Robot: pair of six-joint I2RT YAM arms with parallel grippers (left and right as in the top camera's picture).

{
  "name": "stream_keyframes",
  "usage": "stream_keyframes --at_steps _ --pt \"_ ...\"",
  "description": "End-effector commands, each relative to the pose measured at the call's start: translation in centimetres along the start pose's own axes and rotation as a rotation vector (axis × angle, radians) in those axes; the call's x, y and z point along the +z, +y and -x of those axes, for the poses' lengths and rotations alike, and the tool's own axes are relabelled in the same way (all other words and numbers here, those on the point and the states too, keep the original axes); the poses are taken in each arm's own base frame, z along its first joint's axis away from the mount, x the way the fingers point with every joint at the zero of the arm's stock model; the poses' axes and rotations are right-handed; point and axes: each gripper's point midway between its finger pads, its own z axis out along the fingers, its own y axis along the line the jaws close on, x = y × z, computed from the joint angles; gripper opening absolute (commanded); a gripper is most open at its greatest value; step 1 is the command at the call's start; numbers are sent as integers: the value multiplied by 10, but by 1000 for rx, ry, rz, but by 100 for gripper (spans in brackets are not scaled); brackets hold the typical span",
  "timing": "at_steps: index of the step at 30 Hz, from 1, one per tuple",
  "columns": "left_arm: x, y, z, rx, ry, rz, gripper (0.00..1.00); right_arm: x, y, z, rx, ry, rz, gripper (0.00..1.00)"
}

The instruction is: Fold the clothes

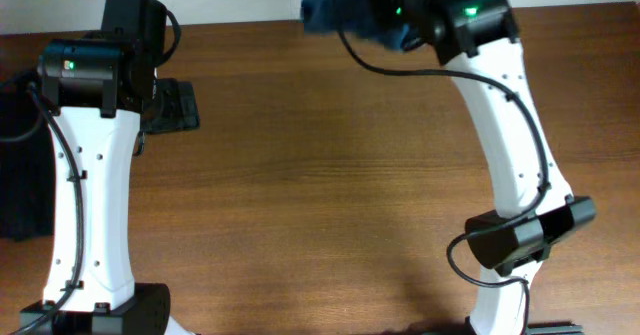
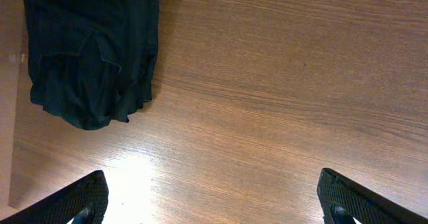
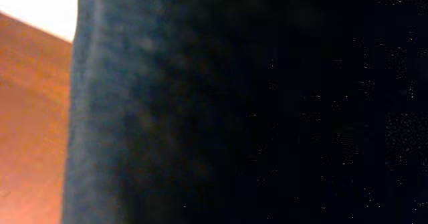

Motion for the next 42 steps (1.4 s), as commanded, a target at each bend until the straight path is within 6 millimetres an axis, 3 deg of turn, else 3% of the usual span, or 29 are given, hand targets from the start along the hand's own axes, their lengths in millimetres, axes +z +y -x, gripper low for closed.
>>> stream_keyframes --at_steps 1,5,10,15,19,24,35,42 --pt "-4 4 0 -14 -13 11 99 -38 6 39 -181 -129 -13 4" --pt "-4 4 0 -14 -13 11 99 -20 34 19 -360 -54 41 4" --pt "-4 4 0 -14 -13 11 99 18 78 -20 -499 62 129 4" --pt "-4 4 0 -14 -13 11 99 57 116 -80 -613 254 122 4" --pt "-4 4 0 -14 -13 11 99 70 153 -130 -717 380 143 4" --pt "-4 4 0 -14 -13 11 99 67 198 -166 -738 446 184 4" --pt "-4 4 0 -14 -13 11 100 23 296 -188 -853 436 299 4" --pt "-4 4 0 -14 -13 11 99 14 333 -218 -925 443 358 4"
